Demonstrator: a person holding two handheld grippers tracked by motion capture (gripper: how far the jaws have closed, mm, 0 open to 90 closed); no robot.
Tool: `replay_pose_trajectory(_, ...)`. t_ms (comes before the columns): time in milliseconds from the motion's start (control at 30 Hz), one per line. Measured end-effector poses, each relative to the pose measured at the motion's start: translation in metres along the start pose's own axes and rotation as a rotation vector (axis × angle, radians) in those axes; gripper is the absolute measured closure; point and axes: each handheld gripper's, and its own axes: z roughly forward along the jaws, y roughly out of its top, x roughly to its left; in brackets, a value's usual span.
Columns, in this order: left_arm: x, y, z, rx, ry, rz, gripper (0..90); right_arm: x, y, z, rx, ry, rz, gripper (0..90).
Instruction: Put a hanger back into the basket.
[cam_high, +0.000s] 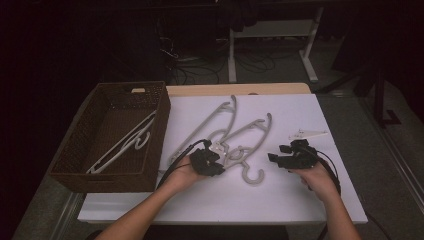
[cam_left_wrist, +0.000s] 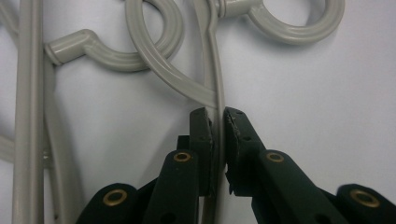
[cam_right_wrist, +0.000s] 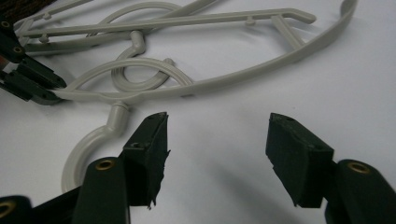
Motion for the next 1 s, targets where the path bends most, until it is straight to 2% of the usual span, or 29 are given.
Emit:
replay_pose_trajectory(167,0.002,0.002,-0.013,-0.04,0.002,-0.005,82.8,-0.002,-0.001,-0.005,-0.017,-0.015,0.008,34.5)
replay_pose_trajectory(200,0.003,0.004,-0.02,-0.059,0.001,-0.017,82.8,-0.002,-0.001,-0.005,-0.016,-0.018,0.008,33.5)
replay_pose_trajectory(467,0.008,0.013,-0.051,-0.114,0.001,-0.061,82.7,0.004,-0.003,-0.008,-0.022,-0.029,0.0,23.5)
replay_pose_trajectory(500,0.008,0.013,-0.051,-0.114,0.001,-0.061,82.7,0.004,-0.003,-0.008,-0.022,-0.029,0.0,23.5)
replay_pose_trajectory(533,0.009,0.017,-0.062,-0.117,0.015,-0.071,82.7,0.006,-0.005,-0.008,-0.021,-0.03,-0.01,21.0)
replay_pose_trajectory(767,0.02,0.028,-0.105,-0.143,0.035,-0.083,82.7,0.014,-0.016,-0.01,-0.007,-0.033,-0.027,14.2)
replay_pose_trajectory(800,0.02,0.028,-0.105,-0.143,0.035,-0.083,82.6,0.014,-0.016,-0.01,-0.007,-0.033,-0.027,14.2)
replay_pose_trajectory(867,0.025,0.028,-0.123,-0.152,0.052,-0.067,82.6,0.014,-0.019,-0.01,-0.003,-0.03,-0.027,12.9)
replay_pose_trajectory(1000,0.035,0.023,-0.15,-0.163,0.058,-0.067,82.6,0.014,-0.018,-0.009,-0.015,-0.031,-0.026,11.9)
